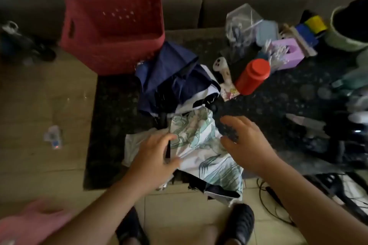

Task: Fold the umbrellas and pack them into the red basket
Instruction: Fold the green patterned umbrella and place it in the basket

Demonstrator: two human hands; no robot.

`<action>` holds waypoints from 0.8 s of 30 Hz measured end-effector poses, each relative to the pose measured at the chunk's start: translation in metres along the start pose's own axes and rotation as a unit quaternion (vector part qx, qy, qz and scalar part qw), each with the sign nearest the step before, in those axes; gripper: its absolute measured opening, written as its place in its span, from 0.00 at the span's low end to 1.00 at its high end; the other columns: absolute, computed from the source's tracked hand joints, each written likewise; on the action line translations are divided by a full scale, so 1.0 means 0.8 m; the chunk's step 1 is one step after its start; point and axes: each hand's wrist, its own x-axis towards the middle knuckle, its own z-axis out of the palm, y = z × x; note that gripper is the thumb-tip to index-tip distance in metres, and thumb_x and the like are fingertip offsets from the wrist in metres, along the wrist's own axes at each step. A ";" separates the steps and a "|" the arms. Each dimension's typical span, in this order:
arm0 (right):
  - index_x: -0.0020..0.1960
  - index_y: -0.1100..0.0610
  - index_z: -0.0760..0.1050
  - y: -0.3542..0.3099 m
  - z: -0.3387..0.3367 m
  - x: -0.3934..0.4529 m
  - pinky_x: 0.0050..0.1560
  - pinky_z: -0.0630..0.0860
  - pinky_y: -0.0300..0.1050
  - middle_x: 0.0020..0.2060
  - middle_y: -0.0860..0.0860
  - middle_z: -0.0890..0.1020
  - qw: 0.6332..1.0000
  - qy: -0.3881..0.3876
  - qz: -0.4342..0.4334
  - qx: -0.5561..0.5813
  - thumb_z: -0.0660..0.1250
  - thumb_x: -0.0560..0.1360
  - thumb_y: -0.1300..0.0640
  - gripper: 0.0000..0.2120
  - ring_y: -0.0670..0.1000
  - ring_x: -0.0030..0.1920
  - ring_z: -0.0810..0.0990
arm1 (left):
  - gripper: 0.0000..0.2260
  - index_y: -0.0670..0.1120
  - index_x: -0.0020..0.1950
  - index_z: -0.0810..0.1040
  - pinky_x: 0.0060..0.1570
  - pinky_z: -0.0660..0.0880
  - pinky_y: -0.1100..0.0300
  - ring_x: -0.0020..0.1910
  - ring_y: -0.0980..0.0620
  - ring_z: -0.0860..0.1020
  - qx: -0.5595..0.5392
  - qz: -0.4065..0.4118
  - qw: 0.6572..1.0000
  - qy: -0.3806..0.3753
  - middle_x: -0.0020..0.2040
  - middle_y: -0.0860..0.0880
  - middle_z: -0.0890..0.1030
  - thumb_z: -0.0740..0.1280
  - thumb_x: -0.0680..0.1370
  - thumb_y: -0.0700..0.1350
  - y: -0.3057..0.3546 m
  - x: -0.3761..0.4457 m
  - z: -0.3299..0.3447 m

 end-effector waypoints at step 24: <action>0.72 0.37 0.75 0.122 0.191 0.104 0.73 0.70 0.48 0.70 0.51 0.73 0.965 0.063 -0.219 -0.128 0.61 0.65 0.20 0.40 0.54 0.70 0.74 | 0.42 0.67 0.79 0.59 0.72 0.62 0.42 0.75 0.41 0.56 0.319 0.150 0.929 0.114 0.80 0.50 0.53 0.53 0.66 0.78 -0.103 0.046 0.139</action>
